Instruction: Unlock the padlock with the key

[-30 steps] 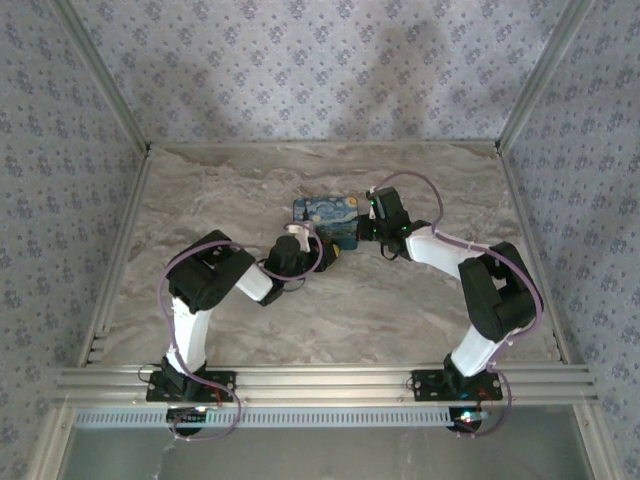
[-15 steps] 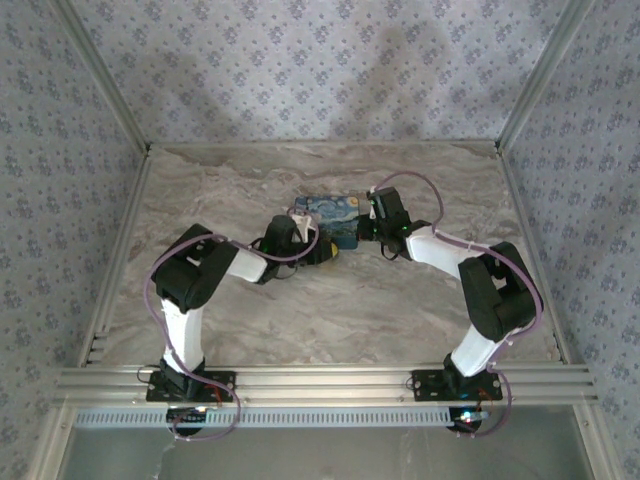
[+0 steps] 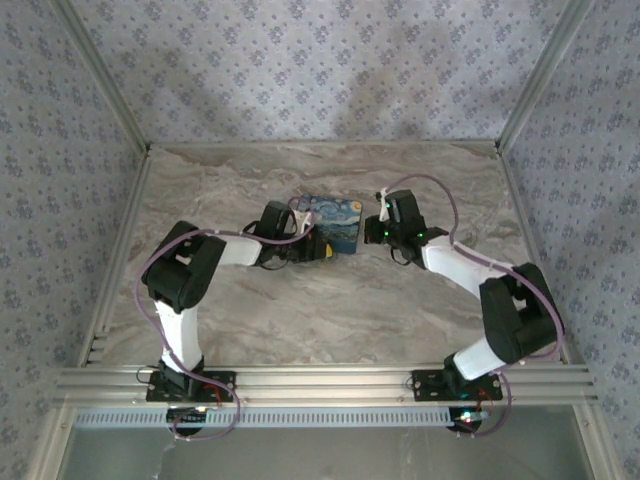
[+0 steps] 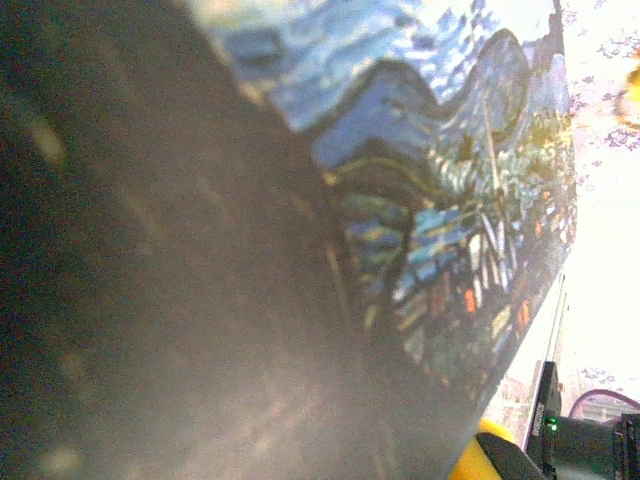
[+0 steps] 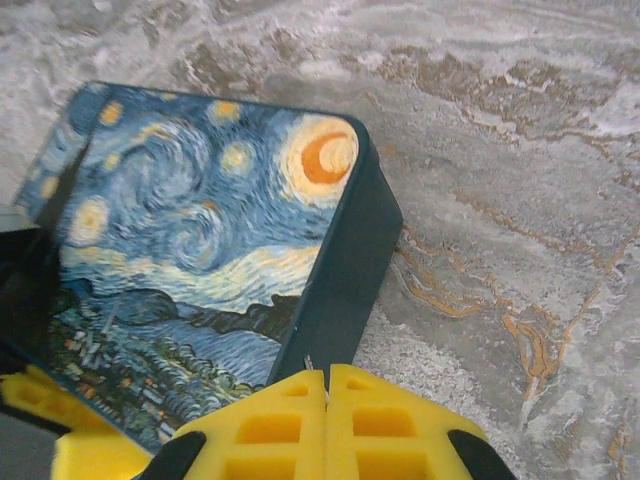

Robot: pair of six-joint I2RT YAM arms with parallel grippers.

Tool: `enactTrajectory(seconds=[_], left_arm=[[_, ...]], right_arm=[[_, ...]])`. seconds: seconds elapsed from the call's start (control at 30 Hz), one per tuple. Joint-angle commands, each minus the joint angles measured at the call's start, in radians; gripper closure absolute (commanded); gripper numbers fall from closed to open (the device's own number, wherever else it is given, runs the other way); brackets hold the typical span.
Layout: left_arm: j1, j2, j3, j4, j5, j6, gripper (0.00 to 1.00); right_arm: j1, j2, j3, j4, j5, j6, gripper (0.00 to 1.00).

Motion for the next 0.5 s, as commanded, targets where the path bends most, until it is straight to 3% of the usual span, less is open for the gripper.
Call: enactTrajectory(seconds=[0.0,0.47], left_arm=[[-0.005,0.046,-0.029,-0.321,0.111,-0.102,0.96],[-0.002,-0.029,0.066,-0.350,0.151,-0.188,0.96]], right_arm=[[-0.013,-0.061,-0.033,0.005,-0.059,-0.007,1.00],[-0.023,-0.282,-0.257,0.221,-0.243,0.179,1.00]])
